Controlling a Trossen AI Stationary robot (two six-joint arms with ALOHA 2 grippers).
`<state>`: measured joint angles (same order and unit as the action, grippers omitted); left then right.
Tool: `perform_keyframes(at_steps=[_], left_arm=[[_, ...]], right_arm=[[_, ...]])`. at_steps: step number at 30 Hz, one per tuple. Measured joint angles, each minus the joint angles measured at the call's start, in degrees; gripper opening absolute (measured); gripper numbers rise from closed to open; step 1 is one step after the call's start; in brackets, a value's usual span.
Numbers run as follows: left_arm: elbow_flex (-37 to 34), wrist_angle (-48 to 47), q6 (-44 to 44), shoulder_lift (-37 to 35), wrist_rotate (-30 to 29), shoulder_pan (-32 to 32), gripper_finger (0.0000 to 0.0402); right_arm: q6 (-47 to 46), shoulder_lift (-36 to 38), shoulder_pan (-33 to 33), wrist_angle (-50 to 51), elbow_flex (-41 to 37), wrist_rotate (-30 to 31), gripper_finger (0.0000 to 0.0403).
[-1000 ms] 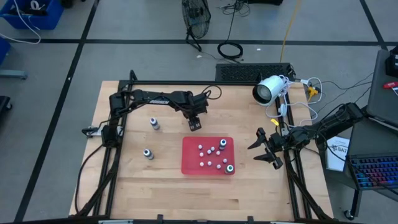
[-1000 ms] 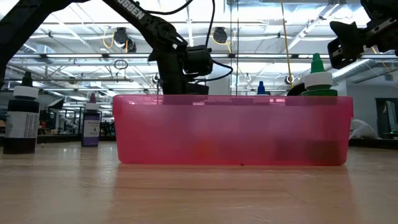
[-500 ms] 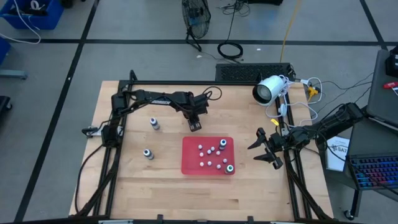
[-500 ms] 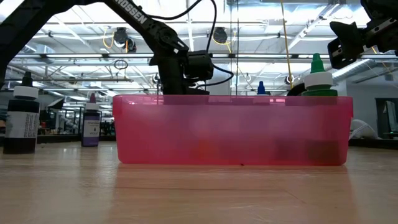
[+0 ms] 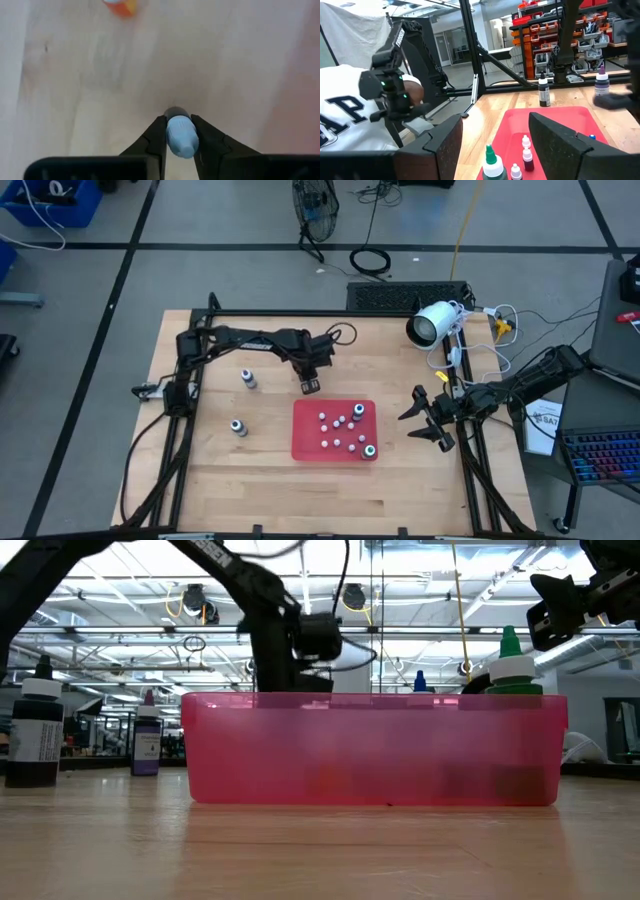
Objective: Pick & Place food coloring
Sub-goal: Put the small black food coloring bottle into the pink bin
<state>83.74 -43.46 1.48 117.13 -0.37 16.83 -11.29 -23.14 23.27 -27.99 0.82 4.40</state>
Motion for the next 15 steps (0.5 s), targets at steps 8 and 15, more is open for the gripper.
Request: perform_keyframes(at_steps=[8,15], left_arm=[[-0.02,-6.20,-1.65,-9.83,-2.69,-6.95,0.0067],[0.02,-10.29,-7.22,-14.90,-2.61,-17.71,0.0067]], right_arm=[[0.00,-0.02,0.00,0.00,0.02,-0.01,0.0219],[0.00,-0.02,0.01,-0.02,0.01,0.00,0.0216]])
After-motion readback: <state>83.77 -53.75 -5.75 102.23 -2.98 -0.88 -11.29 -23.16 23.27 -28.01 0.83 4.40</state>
